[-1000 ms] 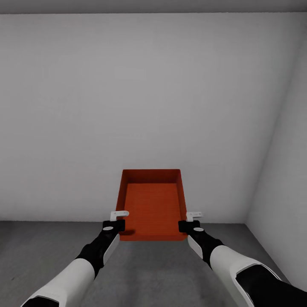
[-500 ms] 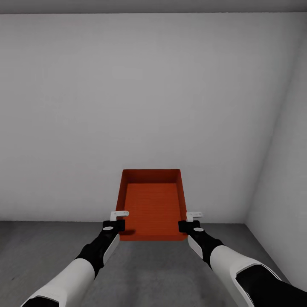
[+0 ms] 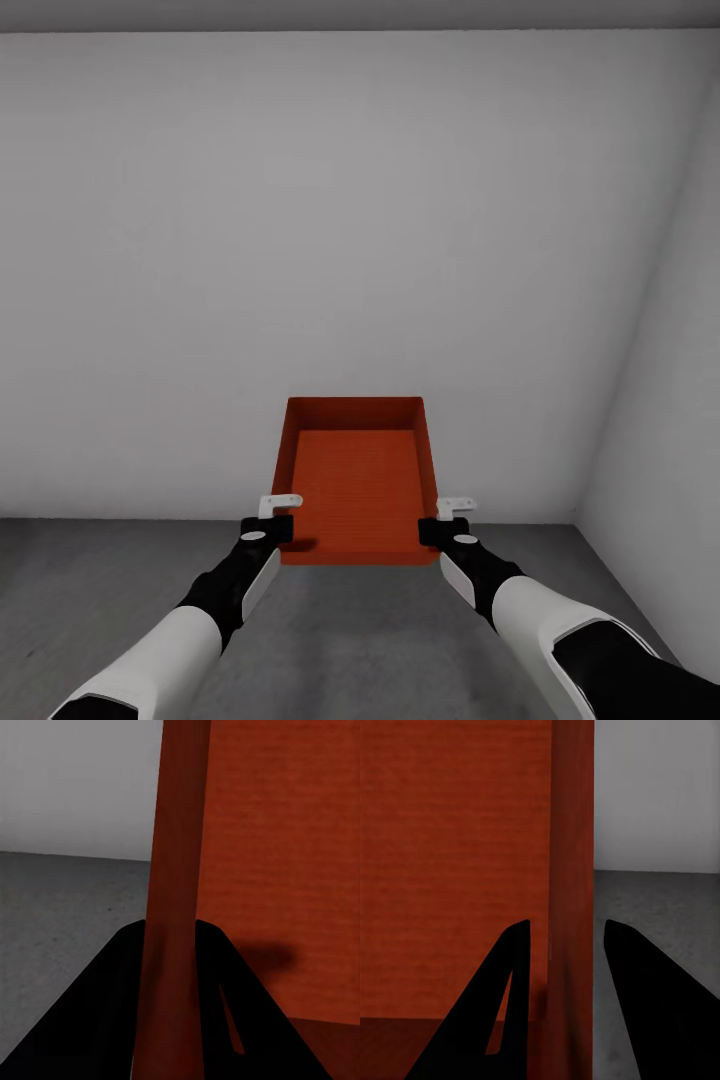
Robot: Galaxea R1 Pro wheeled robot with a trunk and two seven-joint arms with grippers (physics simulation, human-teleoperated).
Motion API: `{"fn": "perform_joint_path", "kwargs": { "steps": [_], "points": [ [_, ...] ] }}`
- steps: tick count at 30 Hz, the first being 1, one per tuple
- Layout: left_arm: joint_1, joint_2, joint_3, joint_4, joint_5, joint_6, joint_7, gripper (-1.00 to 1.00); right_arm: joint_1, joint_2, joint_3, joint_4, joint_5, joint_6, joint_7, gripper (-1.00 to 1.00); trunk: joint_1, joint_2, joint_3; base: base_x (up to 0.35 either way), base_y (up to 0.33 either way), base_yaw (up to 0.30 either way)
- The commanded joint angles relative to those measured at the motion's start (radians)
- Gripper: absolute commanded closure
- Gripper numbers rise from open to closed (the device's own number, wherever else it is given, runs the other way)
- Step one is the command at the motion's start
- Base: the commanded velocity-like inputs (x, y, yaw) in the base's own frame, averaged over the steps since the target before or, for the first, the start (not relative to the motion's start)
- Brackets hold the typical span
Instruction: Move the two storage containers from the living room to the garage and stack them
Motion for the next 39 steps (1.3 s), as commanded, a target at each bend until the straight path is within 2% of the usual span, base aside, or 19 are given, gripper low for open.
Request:
{"fn": "perform_joint_path", "kwargs": {
  "steps": [1,20,39],
  "points": [
    [-0.001,0.005,0.020,-0.005,-0.019,0.008,0.067,1.00,0.000,-0.016,-0.013,0.010,-0.016,-0.005,-0.007,1.00,0.000,-0.001,0.000,0.000,0.000,0.000],
    [-0.001,0.002,0.021,-0.005,-0.018,0.008,0.065,1.00,0.000,-0.015,-0.013,0.010,-0.015,0.004,-0.007,1.00,0.000,-0.001,-0.001,0.000,0.000,-0.001],
    [-0.001,0.002,0.020,-0.005,-0.018,0.008,0.065,1.00,0.000,-0.016,-0.013,0.010,-0.015,0.007,-0.007,1.00,0.000,-0.001,-0.029,0.000,0.000,-0.059]
  ]
}}
